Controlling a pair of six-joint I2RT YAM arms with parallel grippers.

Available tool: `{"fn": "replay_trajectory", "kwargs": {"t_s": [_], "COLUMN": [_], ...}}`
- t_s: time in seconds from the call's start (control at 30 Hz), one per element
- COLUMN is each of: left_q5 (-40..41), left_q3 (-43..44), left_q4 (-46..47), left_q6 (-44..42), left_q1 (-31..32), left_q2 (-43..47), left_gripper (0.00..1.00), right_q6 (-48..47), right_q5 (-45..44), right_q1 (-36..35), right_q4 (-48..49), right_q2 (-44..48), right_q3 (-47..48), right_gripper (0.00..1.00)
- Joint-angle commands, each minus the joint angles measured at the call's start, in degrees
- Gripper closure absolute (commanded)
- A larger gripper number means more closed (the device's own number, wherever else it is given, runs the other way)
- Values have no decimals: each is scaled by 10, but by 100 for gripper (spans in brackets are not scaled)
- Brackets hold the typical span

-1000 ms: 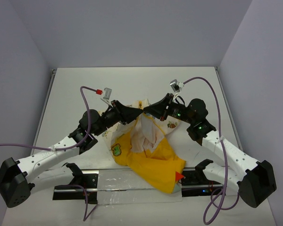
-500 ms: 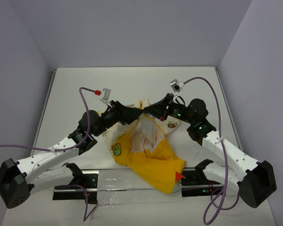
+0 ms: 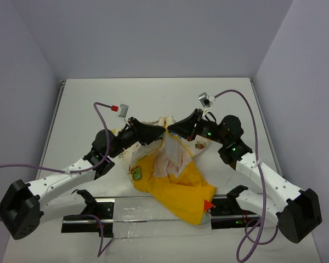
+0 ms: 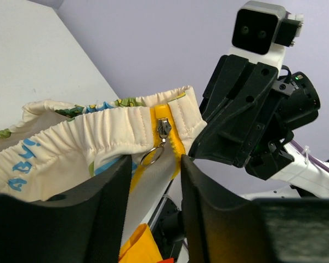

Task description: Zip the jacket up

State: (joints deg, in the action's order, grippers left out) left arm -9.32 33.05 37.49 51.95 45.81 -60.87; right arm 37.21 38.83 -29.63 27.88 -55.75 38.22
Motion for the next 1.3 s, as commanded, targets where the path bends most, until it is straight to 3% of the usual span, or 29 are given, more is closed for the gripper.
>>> {"fn": "replay_trajectory", "kwargs": {"t_s": [0.0,0.6,0.83,1.27], "left_q5": [-41,-73,-57,-123], "left_q3": [-15,-6,-11,-39], "left_q4": [95,124,109,144], "left_q6": [4,21,26,87], "left_q1": [-13,-15,-16,-17], "left_q2": [-11,-31,-18,-27], "left_gripper": [59,72,100,100], "right_q6": [14,22,19,-16], "right_q5": [16,21,17,-6], "right_q1": [1,1,1,1], "right_q4": [59,68,67,39], "right_q2": [13,-3,-2,-12], "right_q3": [23,22,19,31], "right_gripper": [100,100,100,100]}}
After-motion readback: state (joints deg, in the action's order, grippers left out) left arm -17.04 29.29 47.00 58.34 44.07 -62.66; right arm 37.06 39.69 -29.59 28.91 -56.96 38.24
